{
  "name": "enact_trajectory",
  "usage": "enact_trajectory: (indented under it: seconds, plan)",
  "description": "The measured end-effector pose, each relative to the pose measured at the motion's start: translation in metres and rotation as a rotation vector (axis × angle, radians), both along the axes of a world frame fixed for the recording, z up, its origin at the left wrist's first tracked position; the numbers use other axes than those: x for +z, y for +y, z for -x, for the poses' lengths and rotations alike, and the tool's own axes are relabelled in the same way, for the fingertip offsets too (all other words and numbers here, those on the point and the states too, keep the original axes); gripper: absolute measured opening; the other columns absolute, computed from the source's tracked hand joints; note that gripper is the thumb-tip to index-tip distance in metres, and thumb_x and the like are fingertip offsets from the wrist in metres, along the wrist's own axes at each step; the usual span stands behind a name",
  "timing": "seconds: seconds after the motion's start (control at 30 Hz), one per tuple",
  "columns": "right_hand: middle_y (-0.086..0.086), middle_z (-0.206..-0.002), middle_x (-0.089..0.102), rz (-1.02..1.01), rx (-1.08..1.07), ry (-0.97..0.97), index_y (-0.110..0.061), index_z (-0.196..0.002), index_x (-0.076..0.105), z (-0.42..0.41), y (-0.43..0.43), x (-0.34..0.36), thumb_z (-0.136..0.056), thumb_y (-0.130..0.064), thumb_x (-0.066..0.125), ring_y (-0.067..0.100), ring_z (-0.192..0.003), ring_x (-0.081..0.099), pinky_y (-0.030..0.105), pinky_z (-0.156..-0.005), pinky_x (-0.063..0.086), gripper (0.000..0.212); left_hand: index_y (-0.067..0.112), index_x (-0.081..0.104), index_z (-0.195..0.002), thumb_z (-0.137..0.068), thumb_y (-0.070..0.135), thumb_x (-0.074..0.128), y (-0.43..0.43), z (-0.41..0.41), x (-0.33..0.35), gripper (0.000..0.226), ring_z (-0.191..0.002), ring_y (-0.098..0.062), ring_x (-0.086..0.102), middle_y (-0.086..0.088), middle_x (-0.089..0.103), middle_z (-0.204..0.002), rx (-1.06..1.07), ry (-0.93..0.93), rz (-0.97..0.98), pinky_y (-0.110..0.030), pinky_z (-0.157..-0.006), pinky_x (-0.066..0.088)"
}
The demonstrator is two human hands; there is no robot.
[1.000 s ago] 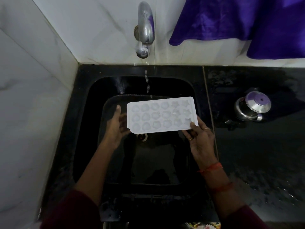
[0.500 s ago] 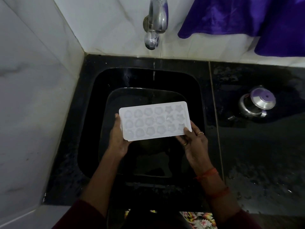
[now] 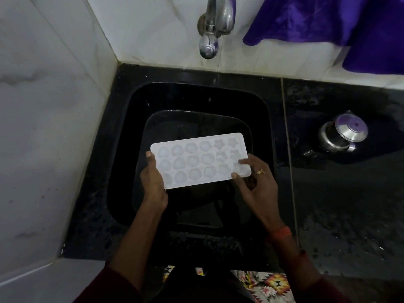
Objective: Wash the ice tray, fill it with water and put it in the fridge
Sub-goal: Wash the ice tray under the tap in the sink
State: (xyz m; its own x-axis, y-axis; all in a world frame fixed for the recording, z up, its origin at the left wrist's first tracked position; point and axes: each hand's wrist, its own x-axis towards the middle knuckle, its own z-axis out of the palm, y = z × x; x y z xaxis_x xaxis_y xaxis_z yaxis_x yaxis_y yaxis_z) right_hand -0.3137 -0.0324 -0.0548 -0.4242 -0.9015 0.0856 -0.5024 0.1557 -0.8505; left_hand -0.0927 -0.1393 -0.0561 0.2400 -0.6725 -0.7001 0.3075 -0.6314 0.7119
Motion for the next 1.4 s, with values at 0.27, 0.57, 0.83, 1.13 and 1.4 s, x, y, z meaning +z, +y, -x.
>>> enact_trajectory:
  seconds: [0.27, 0.57, 0.83, 1.13, 1.4]
  plan:
    - [0.003, -0.146, 0.046, -0.028, 0.217, 0.281, -0.016, -0.112, 0.072, 0.01, -0.001, 0.006, -0.076, -0.038, 0.082, -0.011, -0.118, 0.05, 0.017, -0.095, 0.053, 0.043, 0.016, 0.071, -0.115, -0.098, 0.061, 0.048, 0.003, -0.004, 0.006, 0.054, -0.094, -0.026, 0.075, -0.004, 0.077, -0.106, 0.03, -0.025, -0.004, -0.045, -0.079, 0.062]
    - [0.004, -0.141, 0.048, -0.101, 0.288, 0.599, -0.028, -0.113, 0.072, 0.015, -0.004, 0.017, -0.083, -0.056, 0.068, 0.02, -0.106, 0.065, 0.039, -0.057, 0.062, 0.041, 0.017, 0.071, -0.118, -0.099, 0.06, 0.047, 0.006, -0.011, 0.01, 0.053, -0.094, -0.024, 0.075, -0.002, 0.077, -0.107, 0.041, -0.057, 0.007, -0.039, -0.073, 0.062]
    - [0.004, -0.142, 0.043, -0.141, 0.328, 0.473, -0.023, -0.116, 0.067, 0.009, -0.003, 0.022, -0.084, -0.048, 0.067, 0.02, -0.102, 0.066, 0.046, -0.074, 0.064, 0.041, 0.018, 0.07, -0.118, -0.101, 0.058, 0.046, 0.007, -0.015, 0.015, 0.05, -0.092, -0.022, 0.074, 0.001, 0.077, -0.102, 0.031, -0.075, 0.025, -0.037, -0.072, 0.061]
    - [0.006, -0.142, 0.041, -0.231, 0.354, 0.449, -0.022, -0.12, 0.067, 0.007, -0.003, 0.025, -0.085, -0.046, 0.07, 0.016, -0.1, 0.061, 0.045, -0.081, 0.063, 0.043, 0.015, 0.069, -0.121, -0.101, 0.056, 0.047, 0.007, -0.016, 0.016, 0.05, -0.094, -0.023, 0.074, -0.001, 0.076, -0.105, 0.018, -0.092, 0.044, -0.04, -0.076, 0.062]
    - [0.0, -0.14, 0.036, -0.261, 0.374, 0.466, -0.024, -0.122, 0.067, 0.01, -0.003, 0.024, -0.086, -0.046, 0.071, 0.014, -0.103, 0.058, 0.044, -0.082, 0.062, 0.043, 0.016, 0.069, -0.123, -0.101, 0.056, 0.047, 0.008, -0.016, 0.018, 0.051, -0.098, -0.025, 0.073, -0.002, 0.076, -0.109, 0.023, -0.092, 0.05, -0.045, -0.084, 0.061]
